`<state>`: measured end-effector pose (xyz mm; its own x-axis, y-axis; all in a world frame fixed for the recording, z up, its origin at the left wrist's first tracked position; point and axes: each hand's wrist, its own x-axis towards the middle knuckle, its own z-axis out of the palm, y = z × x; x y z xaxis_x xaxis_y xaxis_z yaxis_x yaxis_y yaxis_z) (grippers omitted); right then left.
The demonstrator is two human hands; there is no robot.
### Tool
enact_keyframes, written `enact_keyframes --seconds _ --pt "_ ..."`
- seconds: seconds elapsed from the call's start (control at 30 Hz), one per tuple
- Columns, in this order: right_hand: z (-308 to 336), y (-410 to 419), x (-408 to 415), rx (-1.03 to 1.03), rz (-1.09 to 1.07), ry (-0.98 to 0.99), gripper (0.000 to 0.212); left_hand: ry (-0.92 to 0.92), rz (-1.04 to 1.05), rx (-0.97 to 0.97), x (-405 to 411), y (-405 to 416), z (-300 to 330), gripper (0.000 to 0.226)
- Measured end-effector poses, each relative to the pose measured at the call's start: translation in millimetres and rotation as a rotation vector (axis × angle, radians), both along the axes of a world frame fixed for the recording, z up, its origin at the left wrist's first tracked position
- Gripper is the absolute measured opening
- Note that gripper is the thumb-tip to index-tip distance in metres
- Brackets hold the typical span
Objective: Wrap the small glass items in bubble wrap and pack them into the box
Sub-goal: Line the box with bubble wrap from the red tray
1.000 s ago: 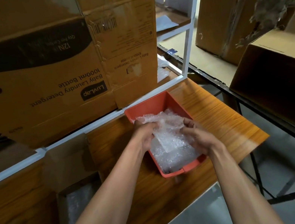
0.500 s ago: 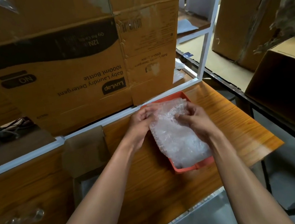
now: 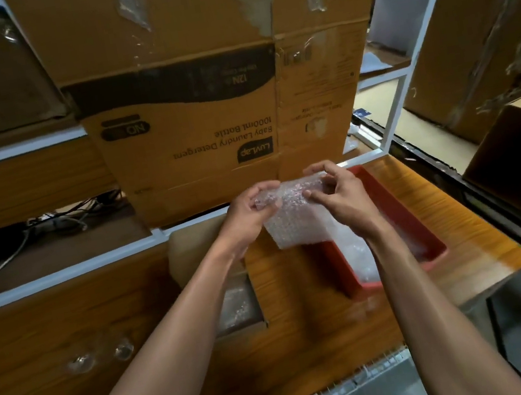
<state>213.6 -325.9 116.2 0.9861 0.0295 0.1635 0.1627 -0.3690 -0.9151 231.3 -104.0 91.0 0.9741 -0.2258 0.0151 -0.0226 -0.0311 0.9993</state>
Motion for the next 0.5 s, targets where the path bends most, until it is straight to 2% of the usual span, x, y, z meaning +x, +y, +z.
enact_keyframes --seconds 0.1,0.3,0.5 --pt "0.1 25.9 -4.6 -0.091 -0.008 -0.039 0.025 -0.020 0.047 0.087 -10.4 26.1 -0.7 0.027" --pt "6.2 63.0 -15.6 -0.338 0.079 -0.065 0.044 -0.046 0.085 0.221 -27.8 74.4 4.8 0.022" --pt "2.7 97.4 -24.9 -0.457 0.023 -0.103 0.020 -0.065 0.124 0.376 -43.7 108.6 2.2 0.020"
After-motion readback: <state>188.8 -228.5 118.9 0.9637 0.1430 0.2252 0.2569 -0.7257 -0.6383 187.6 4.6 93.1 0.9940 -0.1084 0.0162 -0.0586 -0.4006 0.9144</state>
